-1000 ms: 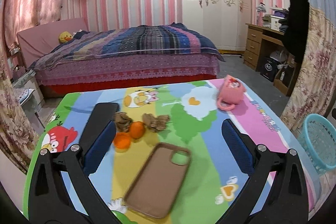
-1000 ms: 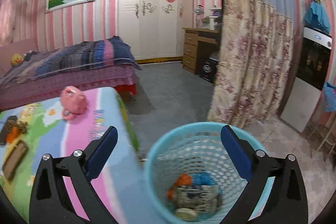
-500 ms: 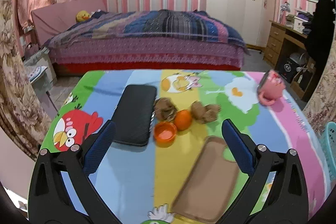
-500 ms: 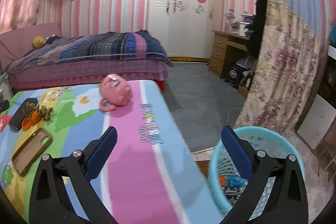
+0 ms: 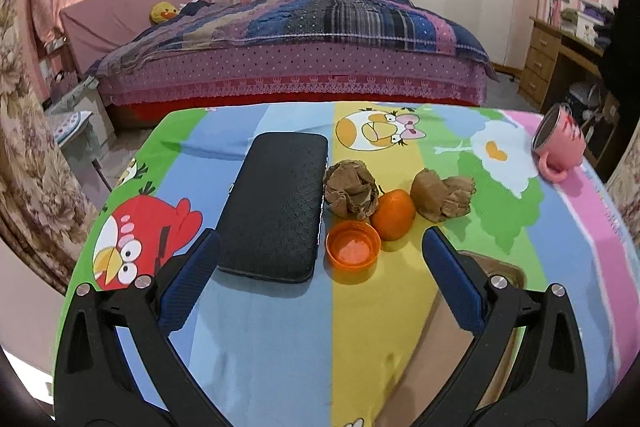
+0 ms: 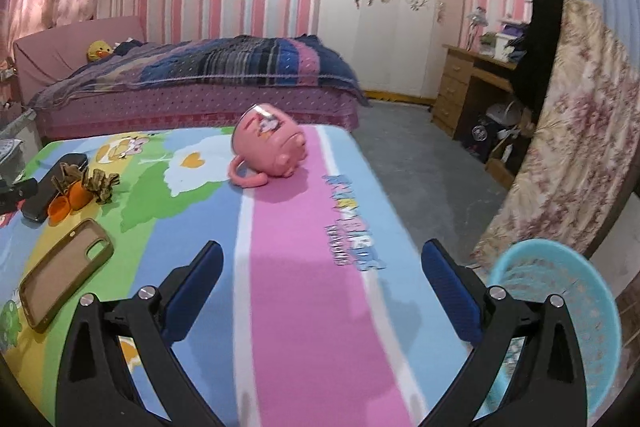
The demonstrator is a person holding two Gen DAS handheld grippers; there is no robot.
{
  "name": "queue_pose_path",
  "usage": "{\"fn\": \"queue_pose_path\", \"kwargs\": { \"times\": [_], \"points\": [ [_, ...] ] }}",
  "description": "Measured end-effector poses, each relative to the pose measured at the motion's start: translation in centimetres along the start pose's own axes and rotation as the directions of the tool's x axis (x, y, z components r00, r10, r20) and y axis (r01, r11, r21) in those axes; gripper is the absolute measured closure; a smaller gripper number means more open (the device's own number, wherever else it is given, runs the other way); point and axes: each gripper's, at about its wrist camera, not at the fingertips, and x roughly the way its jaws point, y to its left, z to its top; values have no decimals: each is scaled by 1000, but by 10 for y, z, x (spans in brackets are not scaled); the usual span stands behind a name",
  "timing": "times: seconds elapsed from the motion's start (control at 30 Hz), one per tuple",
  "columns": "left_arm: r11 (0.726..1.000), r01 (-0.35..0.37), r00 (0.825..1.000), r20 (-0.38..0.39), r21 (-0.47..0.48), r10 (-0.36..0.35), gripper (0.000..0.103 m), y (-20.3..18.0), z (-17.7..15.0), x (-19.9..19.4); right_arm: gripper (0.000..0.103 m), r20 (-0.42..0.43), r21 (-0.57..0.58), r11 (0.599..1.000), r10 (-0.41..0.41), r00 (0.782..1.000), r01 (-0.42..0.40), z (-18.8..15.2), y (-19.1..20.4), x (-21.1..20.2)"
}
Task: Collect trash
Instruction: 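Move both open tools back over the bed sheet, then grasp the orange bottle cap with the left tool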
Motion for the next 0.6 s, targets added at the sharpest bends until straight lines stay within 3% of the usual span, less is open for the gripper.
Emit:
{"fn": "queue_pose_path", "kwargs": {
  "times": [0.27,0.37,0.5,0.6],
  "points": [
    [999,14,1000,0,-44,-14,10,21,3,7,6,-53,-44,999,8,999,-11,-10,18,19],
    [997,54,998,-16,-57,-55,19,21,-3,11,6,-49,-39,999,11,999,-13,-11,22,18],
    [993,116,990,-75,-37,-118,45,6,-13,26,6,-39,-60,998,13,999,-15,-11,28,16],
    [996,91,993,-73,5,-90,47,-7,-18,30,6,-33,-74,997,11,999,-14,-11,30,16]
  ]
}}
